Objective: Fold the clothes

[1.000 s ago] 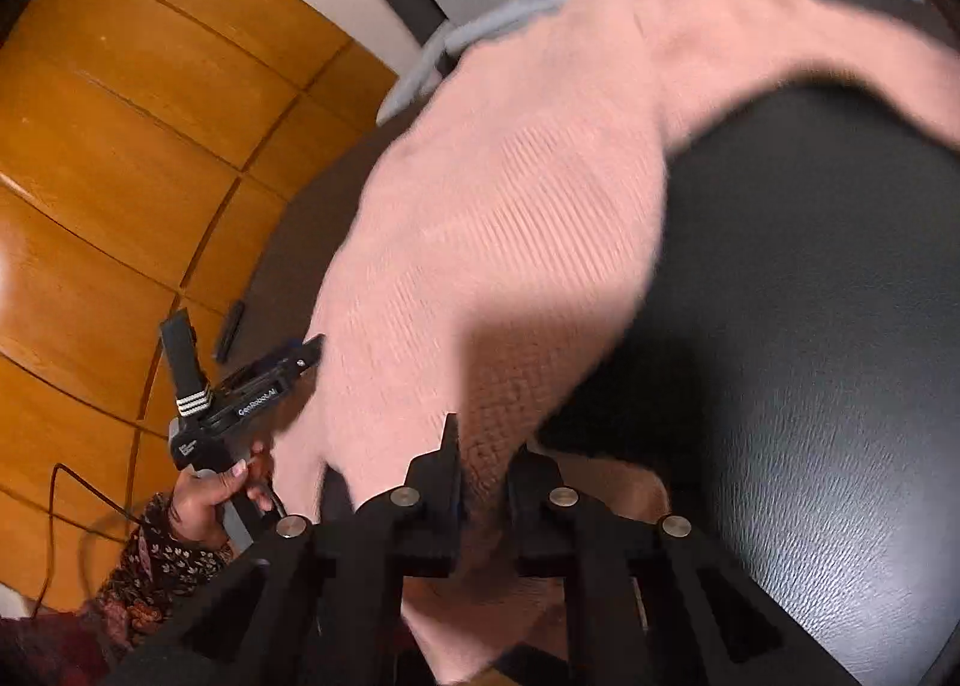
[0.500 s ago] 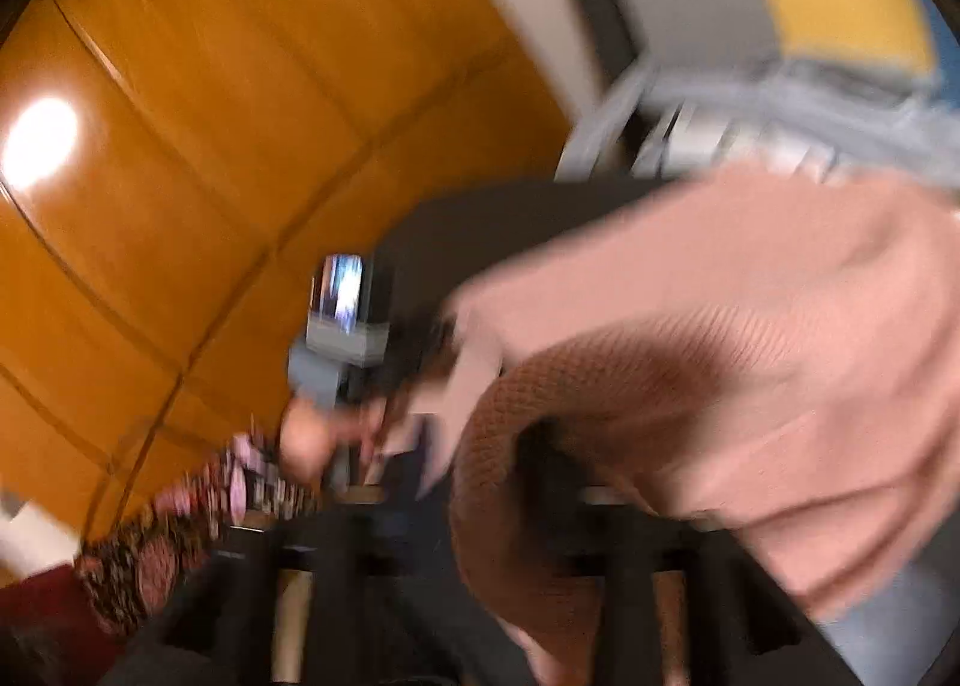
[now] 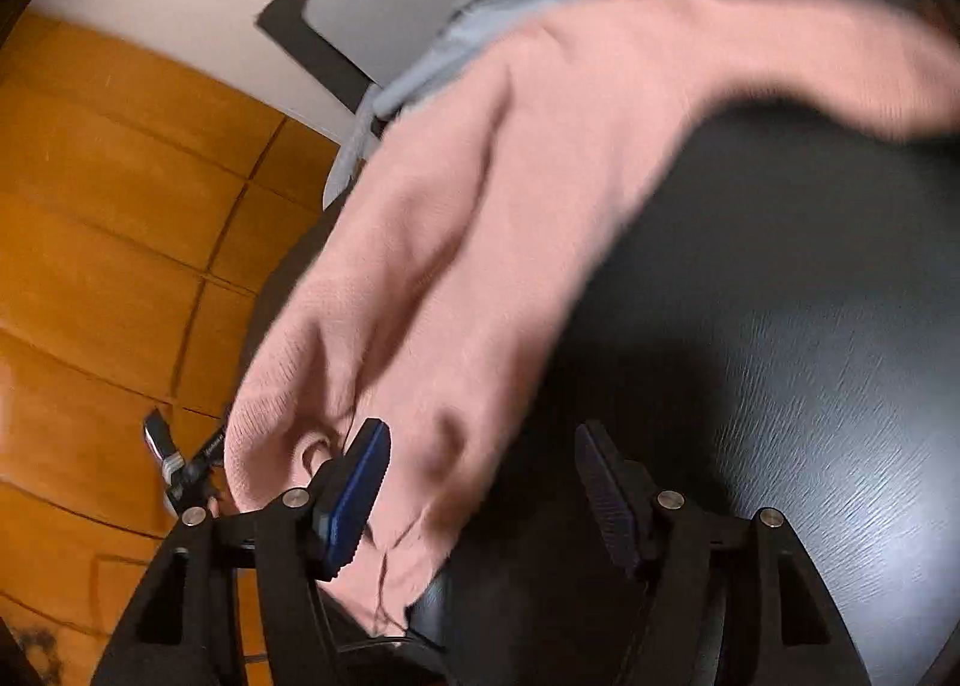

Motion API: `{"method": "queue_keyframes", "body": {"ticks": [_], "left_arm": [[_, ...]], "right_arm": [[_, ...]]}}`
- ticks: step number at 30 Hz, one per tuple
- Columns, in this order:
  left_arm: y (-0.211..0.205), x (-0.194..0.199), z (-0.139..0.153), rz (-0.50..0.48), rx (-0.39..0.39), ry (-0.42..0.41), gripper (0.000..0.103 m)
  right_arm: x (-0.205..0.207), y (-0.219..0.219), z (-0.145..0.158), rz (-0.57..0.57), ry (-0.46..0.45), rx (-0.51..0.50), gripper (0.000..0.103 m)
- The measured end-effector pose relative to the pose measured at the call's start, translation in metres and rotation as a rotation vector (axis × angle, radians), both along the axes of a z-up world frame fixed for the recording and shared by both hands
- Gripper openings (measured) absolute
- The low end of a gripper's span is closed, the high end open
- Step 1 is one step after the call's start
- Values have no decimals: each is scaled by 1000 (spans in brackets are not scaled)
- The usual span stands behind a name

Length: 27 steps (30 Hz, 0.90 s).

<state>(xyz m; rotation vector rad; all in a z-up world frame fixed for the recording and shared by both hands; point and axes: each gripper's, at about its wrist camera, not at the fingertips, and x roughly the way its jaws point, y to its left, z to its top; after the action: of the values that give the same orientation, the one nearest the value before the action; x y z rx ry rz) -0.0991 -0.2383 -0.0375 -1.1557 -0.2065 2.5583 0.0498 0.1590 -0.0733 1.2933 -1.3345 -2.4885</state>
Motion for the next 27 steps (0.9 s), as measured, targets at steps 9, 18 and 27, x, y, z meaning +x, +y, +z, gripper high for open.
{"method": "queue_keyframes", "body": {"ticks": [9,18,27], "left_arm": [[84,33,-61,-196,322,-371,37],[65,55,-63,-199,329,-375,22],[53,59,-63,-125,341,-351,26]], "right_arm": [[-28,-58,-13,158,26,63,12],[20,-7,39,16,124,137,6],[57,77,15,-254,15,138,10]]}}
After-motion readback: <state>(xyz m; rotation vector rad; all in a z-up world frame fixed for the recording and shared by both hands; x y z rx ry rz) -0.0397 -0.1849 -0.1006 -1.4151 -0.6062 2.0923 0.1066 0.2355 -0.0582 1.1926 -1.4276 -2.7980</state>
